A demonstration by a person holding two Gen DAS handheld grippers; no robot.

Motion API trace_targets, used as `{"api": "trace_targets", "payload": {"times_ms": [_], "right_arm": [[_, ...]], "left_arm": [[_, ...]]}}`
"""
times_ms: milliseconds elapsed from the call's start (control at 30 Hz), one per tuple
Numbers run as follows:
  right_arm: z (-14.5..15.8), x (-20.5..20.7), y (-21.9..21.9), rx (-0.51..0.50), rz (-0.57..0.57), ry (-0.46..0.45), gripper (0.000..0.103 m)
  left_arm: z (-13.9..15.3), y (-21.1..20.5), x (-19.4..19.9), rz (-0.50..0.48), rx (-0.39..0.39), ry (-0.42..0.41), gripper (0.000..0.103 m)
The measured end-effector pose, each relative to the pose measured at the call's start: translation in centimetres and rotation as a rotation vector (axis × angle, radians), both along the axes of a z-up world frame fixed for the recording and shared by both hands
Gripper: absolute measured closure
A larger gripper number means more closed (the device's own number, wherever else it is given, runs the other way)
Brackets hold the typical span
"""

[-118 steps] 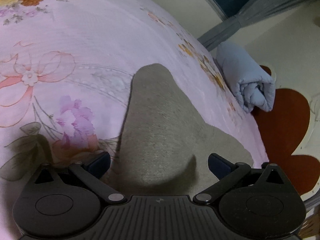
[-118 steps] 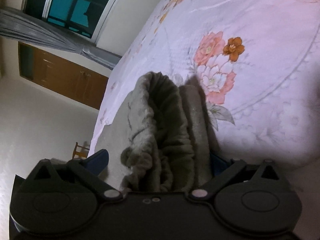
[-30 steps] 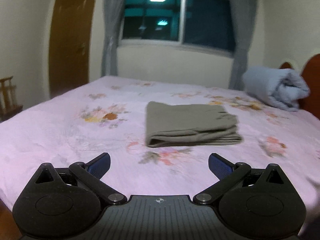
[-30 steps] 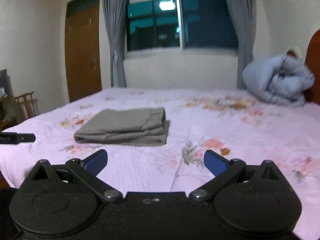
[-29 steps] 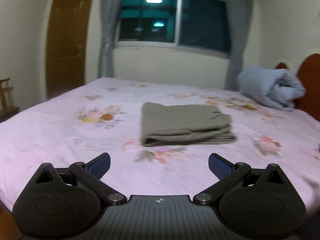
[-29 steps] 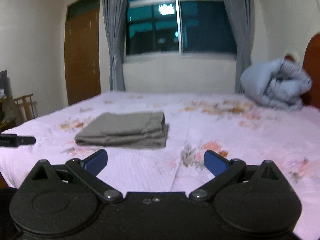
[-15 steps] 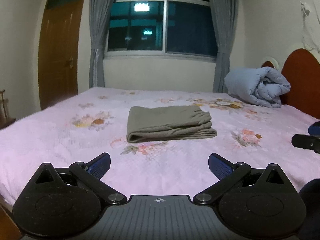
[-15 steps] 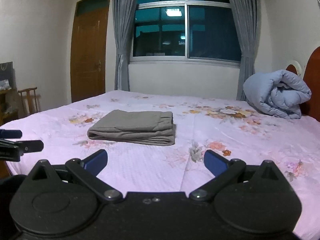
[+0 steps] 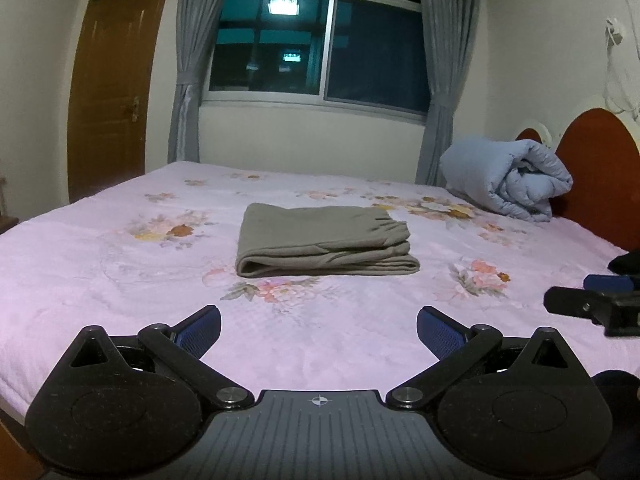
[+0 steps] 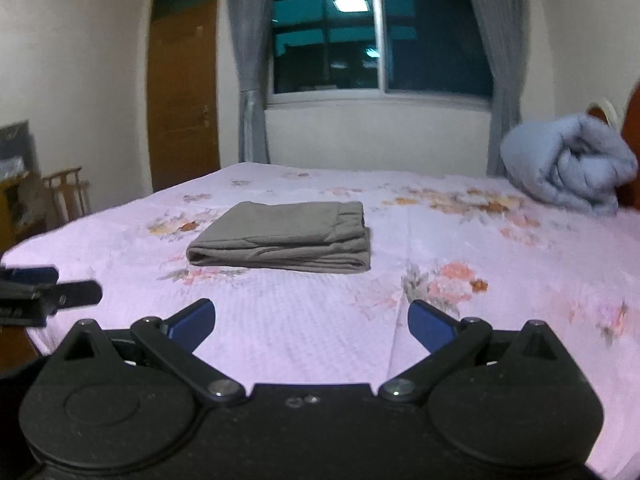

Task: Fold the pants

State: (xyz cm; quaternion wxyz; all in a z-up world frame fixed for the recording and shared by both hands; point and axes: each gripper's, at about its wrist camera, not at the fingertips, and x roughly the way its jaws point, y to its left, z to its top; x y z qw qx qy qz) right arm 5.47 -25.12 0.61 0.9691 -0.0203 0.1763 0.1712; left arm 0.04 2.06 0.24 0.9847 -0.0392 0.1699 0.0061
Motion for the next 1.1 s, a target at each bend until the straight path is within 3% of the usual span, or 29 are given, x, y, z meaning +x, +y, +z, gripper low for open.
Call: {"api": "trace_targets", "payload": {"times_ms": [100,1100], "right_arm": [[-0.1,0.3,-0.4,0.045,-0.012,0.018,0.006],[0.1,-0.1,0.1,0.020,0.011,0.008,0.006]], "left_arm": [[0.0,-0.5,0.0,-0.010,0.025,-0.003,0.000],[0.3,-0.8,0.1,-0.039,0.029,-0.002,0.000]]}}
